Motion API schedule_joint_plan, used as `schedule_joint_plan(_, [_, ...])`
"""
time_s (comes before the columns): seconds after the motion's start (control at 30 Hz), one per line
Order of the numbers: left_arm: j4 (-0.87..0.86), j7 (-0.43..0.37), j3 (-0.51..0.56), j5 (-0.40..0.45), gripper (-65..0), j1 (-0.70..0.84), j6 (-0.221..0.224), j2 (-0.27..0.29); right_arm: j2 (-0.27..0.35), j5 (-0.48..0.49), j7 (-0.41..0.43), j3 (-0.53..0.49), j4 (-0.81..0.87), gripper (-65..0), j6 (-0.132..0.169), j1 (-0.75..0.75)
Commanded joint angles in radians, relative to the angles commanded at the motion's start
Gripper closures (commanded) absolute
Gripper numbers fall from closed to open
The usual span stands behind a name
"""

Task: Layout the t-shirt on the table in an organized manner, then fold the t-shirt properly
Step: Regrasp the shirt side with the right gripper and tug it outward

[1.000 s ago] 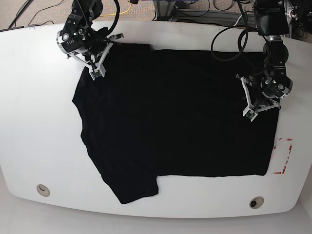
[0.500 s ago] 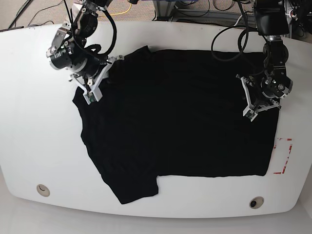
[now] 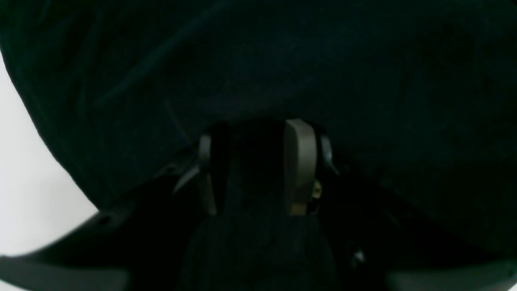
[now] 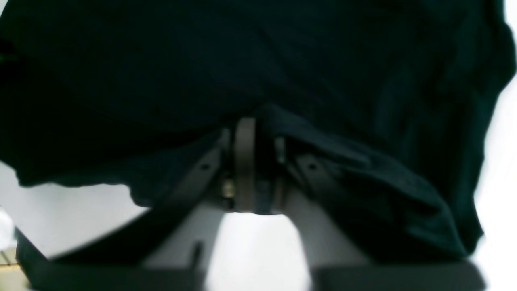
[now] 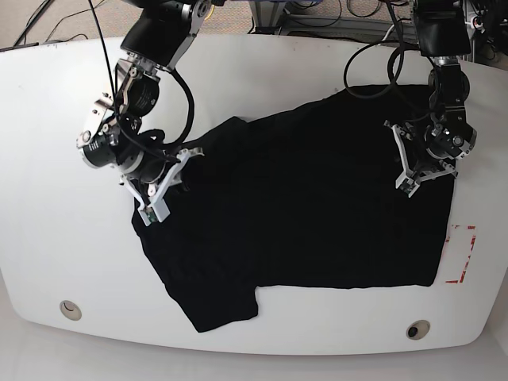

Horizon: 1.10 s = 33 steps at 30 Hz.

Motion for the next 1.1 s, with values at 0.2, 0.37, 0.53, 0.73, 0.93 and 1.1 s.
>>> schedule_joint_plan(0.2, [0.000, 0.000, 0.000, 0.000, -21.4, -0.002, 0.000, 0.002, 0.032, 0.003, 0.023, 0.000, -0.048, -49.8, 0.000, 0.029])
schedule_joint_plan(0.37, [0.000, 0.000, 0.000, 0.000, -21.4, -0.005, 0.000, 0.002, 0.077, 0.008, 0.020, -0.002, 0.008, -53.1, 0.000, -0.043])
schedule_joint_plan(0.53, [0.000, 0.000, 0.000, 0.000, -21.4, -0.008, 0.000, 0.003, 0.084, 0.008, 0.020, -0.002, 0.052, -51.5, 0.000, -0.144])
schedule_joint_plan(0.73, [0.000, 0.000, 0.002, 0.000, -21.4, -0.009, 0.000, 0.005, 0.083, 0.006, 0.058, -0.002, 0.046, -51.5, 0.000, -0.190])
schedule_joint_plan(0.93, [-0.002, 0.000, 0.002, 0.000, -21.4, -0.009, 0.000, 0.015, 0.086, 0.005, 0.081, -0.003, -0.052, -51.5, 0.000, -0.146])
schedule_joint_plan(1.1, [-0.002, 0.000, 0.002, 0.000, -21.4, -0.009, 0.000, 0.015, 0.086, 0.005, 0.126, -0.003, -0.112, -51.5, 0.000, -0.123])
